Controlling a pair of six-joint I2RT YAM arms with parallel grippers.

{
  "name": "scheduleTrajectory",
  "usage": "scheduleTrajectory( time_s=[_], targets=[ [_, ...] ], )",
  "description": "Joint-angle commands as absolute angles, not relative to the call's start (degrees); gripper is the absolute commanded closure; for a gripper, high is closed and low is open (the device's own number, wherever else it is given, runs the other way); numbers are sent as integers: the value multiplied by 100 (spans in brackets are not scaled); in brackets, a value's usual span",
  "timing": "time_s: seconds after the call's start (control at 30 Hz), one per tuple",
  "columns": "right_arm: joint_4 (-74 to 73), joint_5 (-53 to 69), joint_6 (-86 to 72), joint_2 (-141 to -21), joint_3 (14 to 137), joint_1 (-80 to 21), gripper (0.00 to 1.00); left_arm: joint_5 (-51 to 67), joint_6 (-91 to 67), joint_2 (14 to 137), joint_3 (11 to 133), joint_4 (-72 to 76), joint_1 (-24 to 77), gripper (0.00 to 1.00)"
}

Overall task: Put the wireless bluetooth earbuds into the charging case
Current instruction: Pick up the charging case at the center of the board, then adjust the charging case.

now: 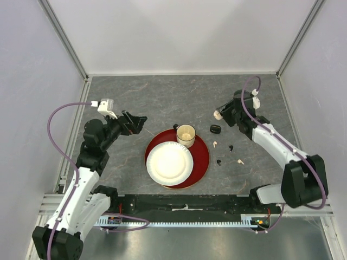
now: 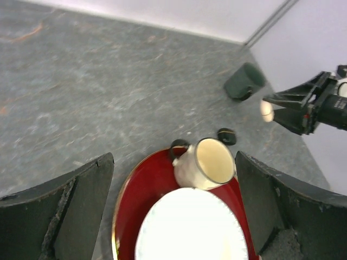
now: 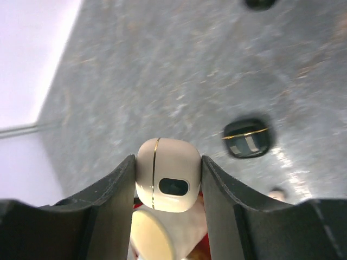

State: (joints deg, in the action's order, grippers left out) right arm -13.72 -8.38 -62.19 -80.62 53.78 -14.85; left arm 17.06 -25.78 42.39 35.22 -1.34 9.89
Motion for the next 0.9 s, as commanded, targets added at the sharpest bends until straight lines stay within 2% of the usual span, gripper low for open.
scheduleTrajectory(
  time_s=[0.0, 0.13, 0.23, 0.47, 0.87],
  targets=[
    [-327, -474, -6810, -7402, 5159, -1933, 98, 1726, -2953, 4464, 3498, 1141, 1466, 0],
    [193, -466, -7363, -7172, 5019, -2311, 100, 424, -2436, 4798, 3638, 1528, 3045, 0],
    [606, -361, -7628, -7014, 4931, -2496, 100, 27, -2320, 5123, 3586, 2046, 3558, 0],
    [923, -615, -8304, -6654, 4685, -2970, 100, -518, -2180, 6055, 3586, 3557, 4236, 2],
    [1142, -764, -8569, -6688, 4649, -3392, 100, -967, -2241, 7153, 3683, 4912, 4816, 6]
  ],
)
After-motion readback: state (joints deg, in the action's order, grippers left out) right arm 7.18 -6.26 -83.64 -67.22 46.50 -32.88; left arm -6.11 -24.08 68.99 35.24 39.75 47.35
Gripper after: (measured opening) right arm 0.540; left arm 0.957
